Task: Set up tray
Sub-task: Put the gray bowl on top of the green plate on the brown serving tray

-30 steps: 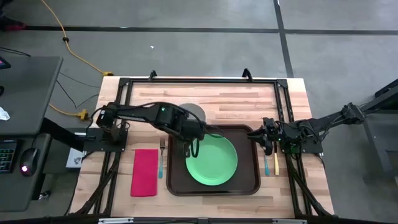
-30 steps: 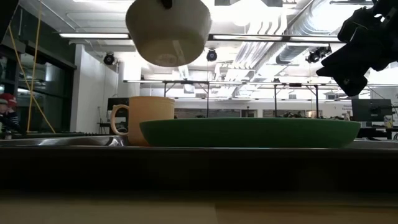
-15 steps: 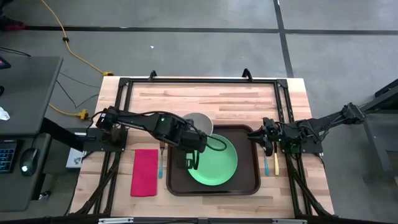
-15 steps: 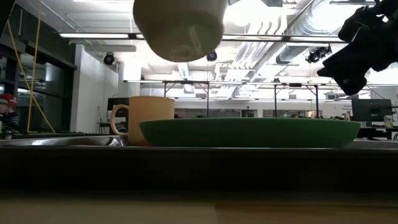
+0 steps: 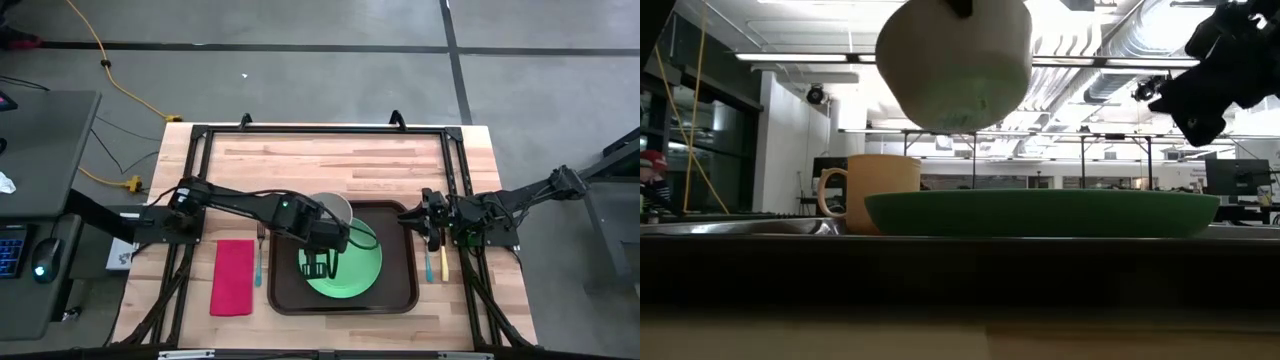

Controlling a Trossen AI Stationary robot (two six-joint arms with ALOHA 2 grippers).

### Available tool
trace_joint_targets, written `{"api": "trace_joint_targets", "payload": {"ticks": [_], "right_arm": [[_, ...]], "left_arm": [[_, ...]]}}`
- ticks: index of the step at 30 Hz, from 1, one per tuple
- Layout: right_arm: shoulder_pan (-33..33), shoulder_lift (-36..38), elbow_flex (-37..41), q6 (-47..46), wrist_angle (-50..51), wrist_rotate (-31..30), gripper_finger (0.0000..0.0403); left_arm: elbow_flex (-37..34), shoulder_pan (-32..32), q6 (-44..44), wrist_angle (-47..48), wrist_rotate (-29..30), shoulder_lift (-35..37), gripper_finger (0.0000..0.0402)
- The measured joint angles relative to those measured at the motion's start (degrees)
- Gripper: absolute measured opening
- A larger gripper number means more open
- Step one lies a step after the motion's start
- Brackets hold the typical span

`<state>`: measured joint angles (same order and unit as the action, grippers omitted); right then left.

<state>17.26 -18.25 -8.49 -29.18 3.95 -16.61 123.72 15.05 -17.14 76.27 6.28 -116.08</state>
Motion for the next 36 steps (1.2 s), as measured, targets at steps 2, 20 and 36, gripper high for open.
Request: {"api": "trace_joint_targets", "payload": {"ticks": [2, 20, 36], "right_arm": [[0.0, 0.5, 0.0, 2.0, -1.7, 1.2, 0.0078], [0.0, 10.3, 0.0, 6.7, 0.0, 4.7, 0.0078], [0.0, 10.6, 0.0, 6.1, 1.7, 5.5, 0.0078]], "left_arm": [[0.0, 0.0, -0.3, -0.7, 0.0, -0.2, 0.0012], [0.1, 0.0, -1.4, -9.1, -1.6, -2.0, 0.0012], [0.0, 2.7, -4.7, -14.1, -4.5, -4.9, 0.0012]]}}
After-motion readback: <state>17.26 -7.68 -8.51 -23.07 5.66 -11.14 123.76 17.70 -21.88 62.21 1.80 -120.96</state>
